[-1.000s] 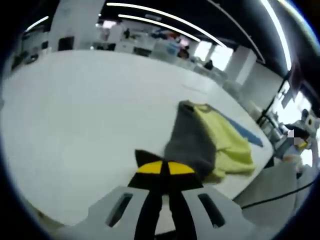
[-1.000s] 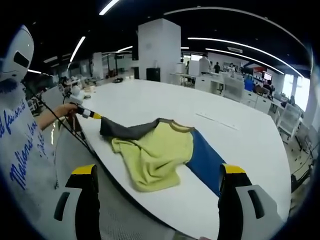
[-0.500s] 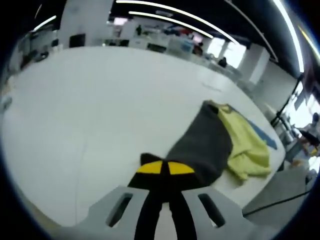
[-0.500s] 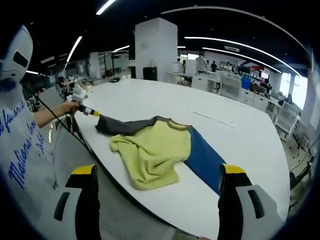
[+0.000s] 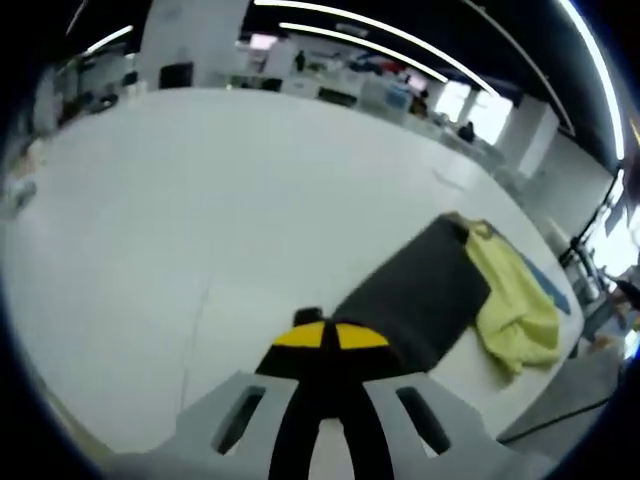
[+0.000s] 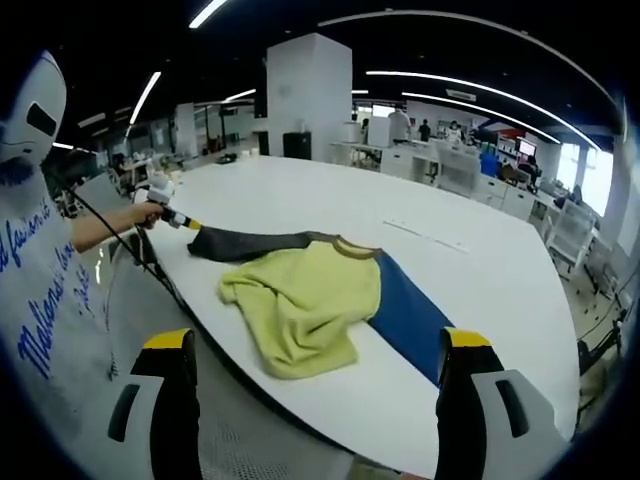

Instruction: Fold the garment on the visible template until the final outline fits inside the template.

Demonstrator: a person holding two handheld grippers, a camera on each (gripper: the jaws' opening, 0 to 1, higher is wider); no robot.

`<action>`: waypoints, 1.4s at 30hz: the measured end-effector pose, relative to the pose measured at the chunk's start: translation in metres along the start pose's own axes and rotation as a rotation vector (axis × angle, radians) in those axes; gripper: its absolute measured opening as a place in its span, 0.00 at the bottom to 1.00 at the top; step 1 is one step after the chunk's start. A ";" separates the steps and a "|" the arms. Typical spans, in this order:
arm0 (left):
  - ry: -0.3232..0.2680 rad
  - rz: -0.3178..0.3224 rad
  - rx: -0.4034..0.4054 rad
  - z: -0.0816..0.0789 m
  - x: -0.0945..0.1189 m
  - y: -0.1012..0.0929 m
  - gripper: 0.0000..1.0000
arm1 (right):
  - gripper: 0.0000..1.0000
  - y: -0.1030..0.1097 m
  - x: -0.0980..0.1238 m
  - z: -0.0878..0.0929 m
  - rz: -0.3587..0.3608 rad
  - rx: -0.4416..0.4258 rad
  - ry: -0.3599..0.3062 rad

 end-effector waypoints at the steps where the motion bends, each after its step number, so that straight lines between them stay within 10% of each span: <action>1: -0.001 -0.006 0.000 -0.002 -0.002 0.003 0.00 | 1.00 0.000 0.000 -0.001 0.002 -0.001 -0.005; 42: 0.027 -0.147 -0.112 -0.049 -0.064 0.040 0.00 | 1.00 -0.001 0.008 -0.001 0.098 -0.038 0.015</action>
Point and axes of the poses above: the point that each gripper's makers call its tool centre point, and the gripper's own axes: x roughly backward along the fingers, y roughly to its left, z roughly out of its underside, the point moved 6 cm from there along x, roughly backward along the fingers, and after that the axes turned 13 degrees about -z, right-handed, at the moved point
